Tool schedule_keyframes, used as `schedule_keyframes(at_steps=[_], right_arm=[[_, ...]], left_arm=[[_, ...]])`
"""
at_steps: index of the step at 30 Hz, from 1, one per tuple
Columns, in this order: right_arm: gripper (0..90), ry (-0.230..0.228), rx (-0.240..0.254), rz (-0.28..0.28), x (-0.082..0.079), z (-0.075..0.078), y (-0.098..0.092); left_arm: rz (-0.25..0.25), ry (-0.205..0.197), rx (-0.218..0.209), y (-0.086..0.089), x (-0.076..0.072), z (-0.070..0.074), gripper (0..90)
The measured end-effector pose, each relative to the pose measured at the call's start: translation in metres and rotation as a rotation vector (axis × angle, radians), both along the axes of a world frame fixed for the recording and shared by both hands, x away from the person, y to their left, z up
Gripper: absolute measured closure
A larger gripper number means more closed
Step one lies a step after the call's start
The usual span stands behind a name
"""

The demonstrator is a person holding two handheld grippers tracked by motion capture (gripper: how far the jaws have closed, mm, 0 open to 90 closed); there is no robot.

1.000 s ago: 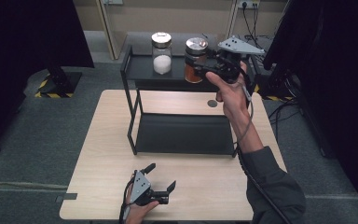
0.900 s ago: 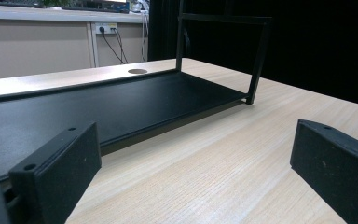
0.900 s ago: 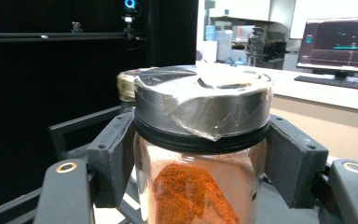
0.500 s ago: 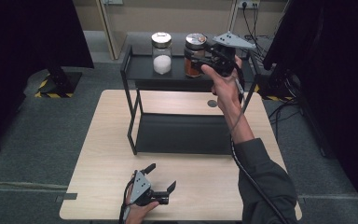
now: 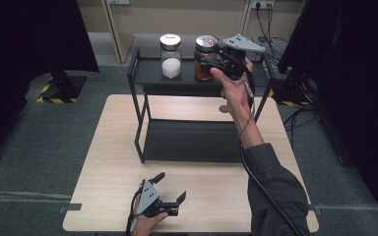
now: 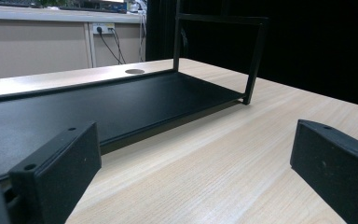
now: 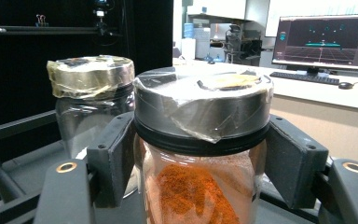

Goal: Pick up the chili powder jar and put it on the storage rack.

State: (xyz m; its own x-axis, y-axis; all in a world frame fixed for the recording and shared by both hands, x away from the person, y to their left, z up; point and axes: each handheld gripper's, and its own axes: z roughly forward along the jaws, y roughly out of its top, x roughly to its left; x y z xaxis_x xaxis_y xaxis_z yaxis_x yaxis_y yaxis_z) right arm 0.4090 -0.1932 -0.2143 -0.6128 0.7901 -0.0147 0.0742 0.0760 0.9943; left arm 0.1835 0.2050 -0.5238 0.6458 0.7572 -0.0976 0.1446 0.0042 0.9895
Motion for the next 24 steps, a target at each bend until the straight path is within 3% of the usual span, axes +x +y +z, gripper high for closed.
schedule_keyframes(at_steps=[10, 14, 16, 24], right_arm=[[31.1, 0.003, 0.023, -0.001, 0.003, -0.007, -0.002], [15.1, -0.005, 0.016, -0.008, 0.001, -0.007, -0.001], [9.2, 0.006, 0.047, -0.002, 0.000, -0.008, -0.003], [0.4, 0.004, 0.045, -0.015, -0.009, -0.007, -0.008]], left_arm=[[-0.002, 0.001, 0.000, 0.000, 0.000, 0.000, 1.1], [-0.002, 0.001, 0.001, 0.000, 0.000, 0.000, 1.1], [-0.001, 0.000, 0.001, -0.001, 0.000, 0.000, 1.1], [0.000, -0.002, 0.003, -0.001, 0.000, 0.000, 1.1]])
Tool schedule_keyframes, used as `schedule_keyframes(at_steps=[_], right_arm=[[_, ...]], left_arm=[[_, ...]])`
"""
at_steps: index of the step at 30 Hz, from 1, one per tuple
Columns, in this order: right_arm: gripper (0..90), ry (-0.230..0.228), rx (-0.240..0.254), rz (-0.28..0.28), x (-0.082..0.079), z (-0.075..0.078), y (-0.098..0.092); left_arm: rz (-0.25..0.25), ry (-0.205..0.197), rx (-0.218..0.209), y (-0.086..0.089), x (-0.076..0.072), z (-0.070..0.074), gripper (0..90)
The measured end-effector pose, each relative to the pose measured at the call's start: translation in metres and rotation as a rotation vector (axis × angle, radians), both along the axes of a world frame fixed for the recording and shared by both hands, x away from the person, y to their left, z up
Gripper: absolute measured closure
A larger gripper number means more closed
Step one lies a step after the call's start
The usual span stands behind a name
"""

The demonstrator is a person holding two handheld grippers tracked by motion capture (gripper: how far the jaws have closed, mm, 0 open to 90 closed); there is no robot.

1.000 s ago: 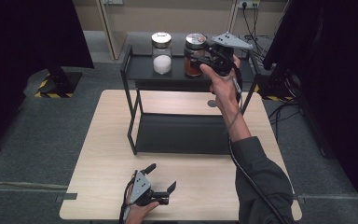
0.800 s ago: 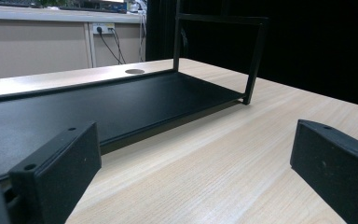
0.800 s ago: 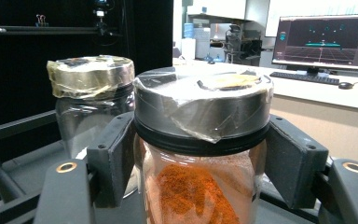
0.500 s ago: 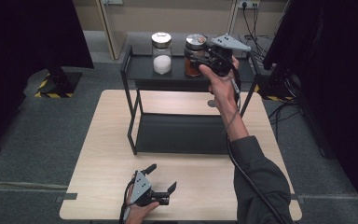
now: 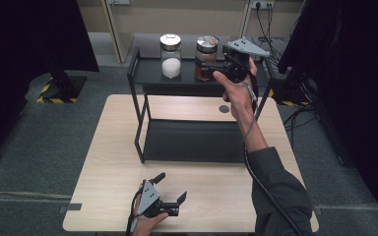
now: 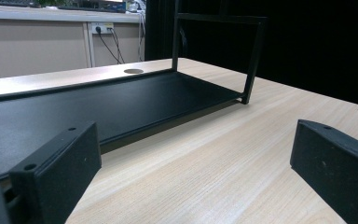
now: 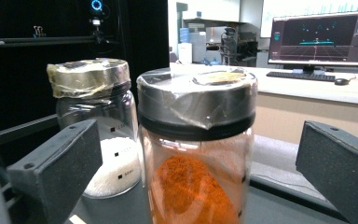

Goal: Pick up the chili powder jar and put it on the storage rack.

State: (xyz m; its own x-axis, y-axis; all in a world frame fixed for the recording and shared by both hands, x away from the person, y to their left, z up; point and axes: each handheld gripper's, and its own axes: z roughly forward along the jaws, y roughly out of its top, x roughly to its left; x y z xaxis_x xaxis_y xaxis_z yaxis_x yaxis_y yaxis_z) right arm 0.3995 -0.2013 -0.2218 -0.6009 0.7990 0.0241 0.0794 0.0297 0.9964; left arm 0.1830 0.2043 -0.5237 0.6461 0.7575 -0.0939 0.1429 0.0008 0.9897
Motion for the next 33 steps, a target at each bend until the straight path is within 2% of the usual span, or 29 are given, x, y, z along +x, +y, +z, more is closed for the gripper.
schedule_keyframes(at_steps=[6, 15, 20, 33], right_arm=[[0.2, -0.019, 0.020, 0.035, -0.009, -0.008, -0.015], [0.3, -0.054, 0.055, 0.086, -0.031, -0.023, -0.034], [0.2, -0.058, 0.072, 0.115, -0.042, -0.034, -0.042], [0.3, -0.085, 0.041, 0.133, -0.062, -0.057, -0.054]], left_arm=[[0.000, 0.000, 0.001, 0.000, 0.000, 0.000, 1.1], [0.000, -0.002, 0.004, -0.001, 0.000, 0.000, 1.1], [0.000, -0.002, 0.005, -0.001, 0.000, 0.000, 1.1], [0.001, -0.001, 0.006, -0.001, 0.000, 0.000, 1.1]])
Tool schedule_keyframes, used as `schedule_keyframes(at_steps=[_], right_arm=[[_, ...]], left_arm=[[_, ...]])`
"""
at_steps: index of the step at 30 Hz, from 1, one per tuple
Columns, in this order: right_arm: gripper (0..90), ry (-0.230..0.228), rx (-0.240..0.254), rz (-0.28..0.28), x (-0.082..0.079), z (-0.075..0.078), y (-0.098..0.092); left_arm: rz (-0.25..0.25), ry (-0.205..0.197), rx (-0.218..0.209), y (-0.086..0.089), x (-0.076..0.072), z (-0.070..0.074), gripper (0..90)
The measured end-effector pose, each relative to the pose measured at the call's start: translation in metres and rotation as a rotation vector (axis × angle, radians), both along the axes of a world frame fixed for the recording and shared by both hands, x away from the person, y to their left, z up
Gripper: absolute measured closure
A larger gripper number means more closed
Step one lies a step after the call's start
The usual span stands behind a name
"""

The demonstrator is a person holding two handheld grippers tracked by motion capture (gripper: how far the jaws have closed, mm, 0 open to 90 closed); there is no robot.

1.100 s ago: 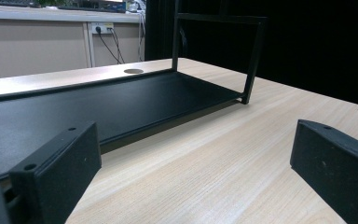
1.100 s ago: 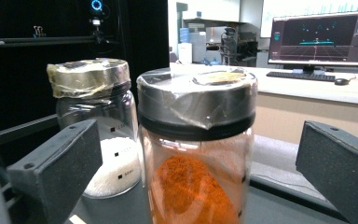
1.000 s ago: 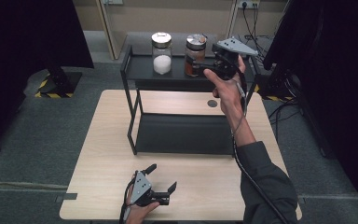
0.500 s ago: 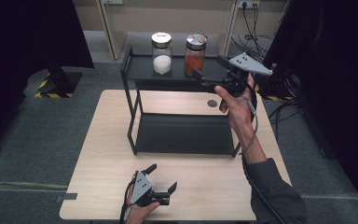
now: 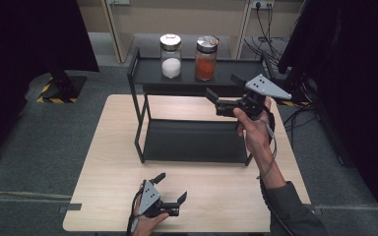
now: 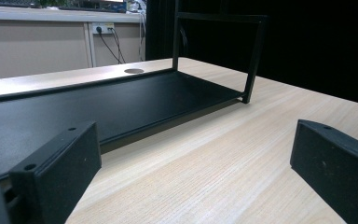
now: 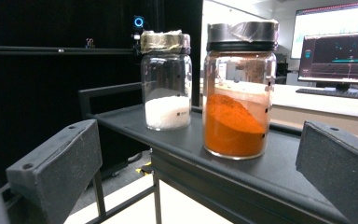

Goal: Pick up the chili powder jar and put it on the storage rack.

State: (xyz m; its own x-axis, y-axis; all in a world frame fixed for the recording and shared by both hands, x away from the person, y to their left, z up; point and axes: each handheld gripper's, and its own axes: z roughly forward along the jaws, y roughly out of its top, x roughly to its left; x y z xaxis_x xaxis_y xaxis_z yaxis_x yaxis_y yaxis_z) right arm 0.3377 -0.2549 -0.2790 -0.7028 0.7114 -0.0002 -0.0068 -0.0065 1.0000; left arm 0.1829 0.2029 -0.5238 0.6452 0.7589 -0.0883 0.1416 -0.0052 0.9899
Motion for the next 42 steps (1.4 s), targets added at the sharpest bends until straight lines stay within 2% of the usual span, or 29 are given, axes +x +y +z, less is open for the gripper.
schedule_keyframes(at_steps=[9, 19, 30, 42], right_arm=[[0.3, -0.003, 0.005, 0.007, -0.010, -0.017, -0.006], [0.3, 0.021, 0.001, 0.031, -0.022, -0.039, -0.012], [0.3, 0.006, -0.042, 0.039, -0.039, -0.055, -0.013], [0.2, 0.051, -0.041, 0.043, -0.047, -0.080, -0.018]], left_arm=[[0.000, 0.000, -0.001, 0.000, 0.000, 0.000, 1.1], [0.001, 0.001, -0.002, 0.000, 0.000, 0.000, 1.1], [0.002, 0.001, -0.001, 0.000, 0.000, 0.000, 1.1], [0.004, 0.000, -0.002, 0.000, 0.000, 0.000, 1.1]])
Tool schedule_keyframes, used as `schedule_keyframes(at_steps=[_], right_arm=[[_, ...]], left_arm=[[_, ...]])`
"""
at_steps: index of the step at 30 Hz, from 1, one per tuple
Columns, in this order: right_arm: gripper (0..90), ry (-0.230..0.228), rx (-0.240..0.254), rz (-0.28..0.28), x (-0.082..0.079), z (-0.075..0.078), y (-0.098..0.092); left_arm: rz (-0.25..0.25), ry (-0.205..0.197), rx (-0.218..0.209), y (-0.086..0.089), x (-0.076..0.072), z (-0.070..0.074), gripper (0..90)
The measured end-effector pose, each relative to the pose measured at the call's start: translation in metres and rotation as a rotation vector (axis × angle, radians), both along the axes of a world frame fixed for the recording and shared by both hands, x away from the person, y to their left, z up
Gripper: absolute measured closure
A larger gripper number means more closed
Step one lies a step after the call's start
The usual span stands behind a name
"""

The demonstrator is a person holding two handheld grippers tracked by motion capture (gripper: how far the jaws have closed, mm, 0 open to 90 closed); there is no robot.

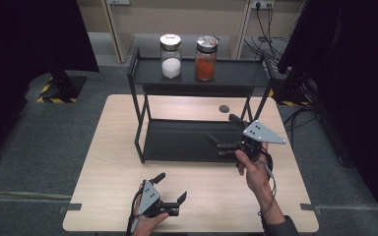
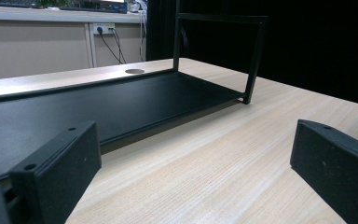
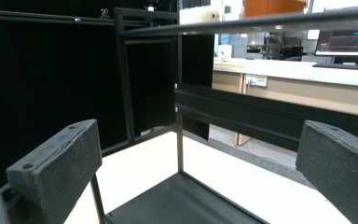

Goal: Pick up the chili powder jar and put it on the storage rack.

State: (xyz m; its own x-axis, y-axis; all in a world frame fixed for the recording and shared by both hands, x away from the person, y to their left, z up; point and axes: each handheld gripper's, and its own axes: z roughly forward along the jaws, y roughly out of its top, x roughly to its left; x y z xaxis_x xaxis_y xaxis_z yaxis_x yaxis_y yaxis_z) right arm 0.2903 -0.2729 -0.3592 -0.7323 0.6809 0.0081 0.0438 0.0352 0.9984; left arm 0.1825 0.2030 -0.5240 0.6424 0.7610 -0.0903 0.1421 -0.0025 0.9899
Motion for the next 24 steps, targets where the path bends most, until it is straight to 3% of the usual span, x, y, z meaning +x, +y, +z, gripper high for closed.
schedule_keyframes(at_steps=[24], right_arm=[[0.5, 0.081, -0.019, 0.031, -0.010, -0.054, -0.004]], left_arm=[[0.009, 0.001, -0.001, 0.000, 0.000, 0.000, 1.1]])
